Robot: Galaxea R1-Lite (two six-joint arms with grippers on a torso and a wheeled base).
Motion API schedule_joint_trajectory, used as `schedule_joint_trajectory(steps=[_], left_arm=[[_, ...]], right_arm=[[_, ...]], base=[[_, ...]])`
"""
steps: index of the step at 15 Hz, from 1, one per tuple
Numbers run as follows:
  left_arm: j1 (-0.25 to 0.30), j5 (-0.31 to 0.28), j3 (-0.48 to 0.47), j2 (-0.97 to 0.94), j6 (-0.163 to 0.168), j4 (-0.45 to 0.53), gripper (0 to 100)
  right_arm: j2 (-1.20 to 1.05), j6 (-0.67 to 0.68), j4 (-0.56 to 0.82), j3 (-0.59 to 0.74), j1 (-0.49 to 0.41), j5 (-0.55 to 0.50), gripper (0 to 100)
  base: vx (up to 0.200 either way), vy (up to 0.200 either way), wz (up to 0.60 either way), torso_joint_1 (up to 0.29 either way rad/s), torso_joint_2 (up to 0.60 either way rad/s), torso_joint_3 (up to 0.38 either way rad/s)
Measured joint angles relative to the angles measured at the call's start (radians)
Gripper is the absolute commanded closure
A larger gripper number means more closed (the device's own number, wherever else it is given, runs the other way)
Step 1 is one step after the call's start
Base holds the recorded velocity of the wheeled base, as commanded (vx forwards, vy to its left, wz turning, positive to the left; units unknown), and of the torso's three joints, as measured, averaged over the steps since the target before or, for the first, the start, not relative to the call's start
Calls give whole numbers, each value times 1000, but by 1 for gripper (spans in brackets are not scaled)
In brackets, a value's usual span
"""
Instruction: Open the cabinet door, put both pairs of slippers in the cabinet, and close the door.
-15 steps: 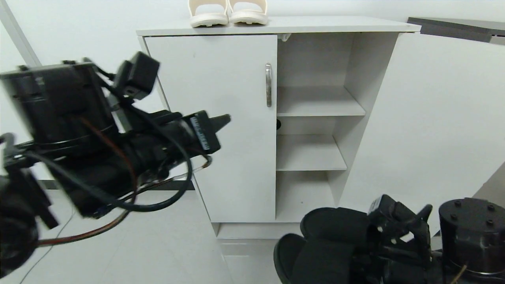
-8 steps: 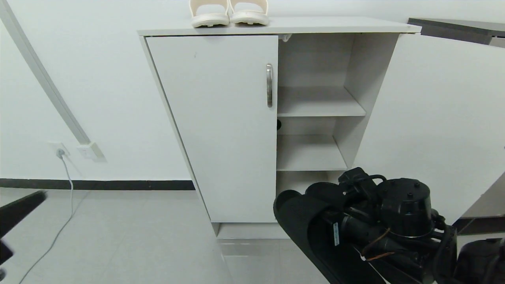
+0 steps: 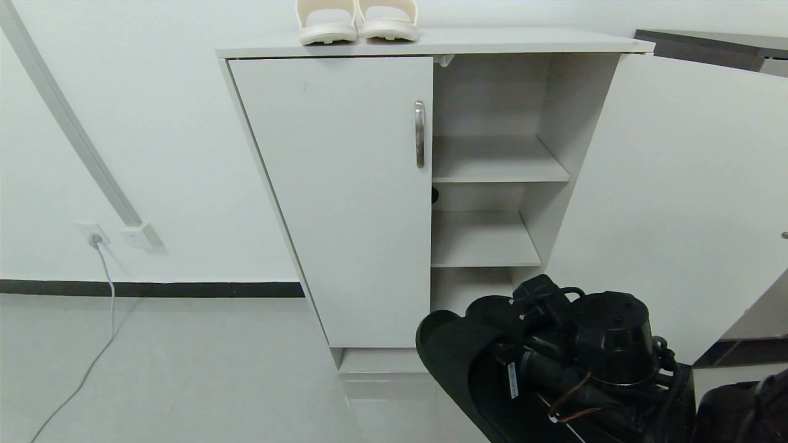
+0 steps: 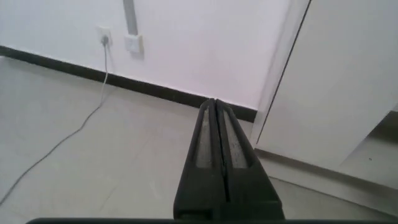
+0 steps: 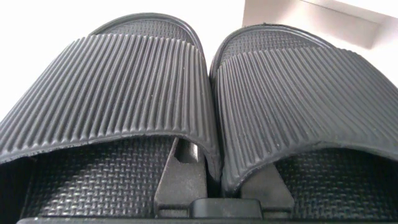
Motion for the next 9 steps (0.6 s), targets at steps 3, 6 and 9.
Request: schedule_joint_trajectory(steps=[3, 6, 9], left_arm=[[4, -196, 119, -68, 9, -104, 100], [4, -339, 146, -88, -2, -122, 100], [-7, -352, 149, -75, -7, -121, 100]], right_arm=[[1, -2, -5, 4, 2, -2, 100], [2, -4, -5, 6, 9, -1, 100], [4, -3, -7, 12, 18, -2, 100]], base=[[0, 0, 0, 0, 0, 0], [0, 0, 0, 0, 0, 0], [0, 0, 0, 0, 0, 0]])
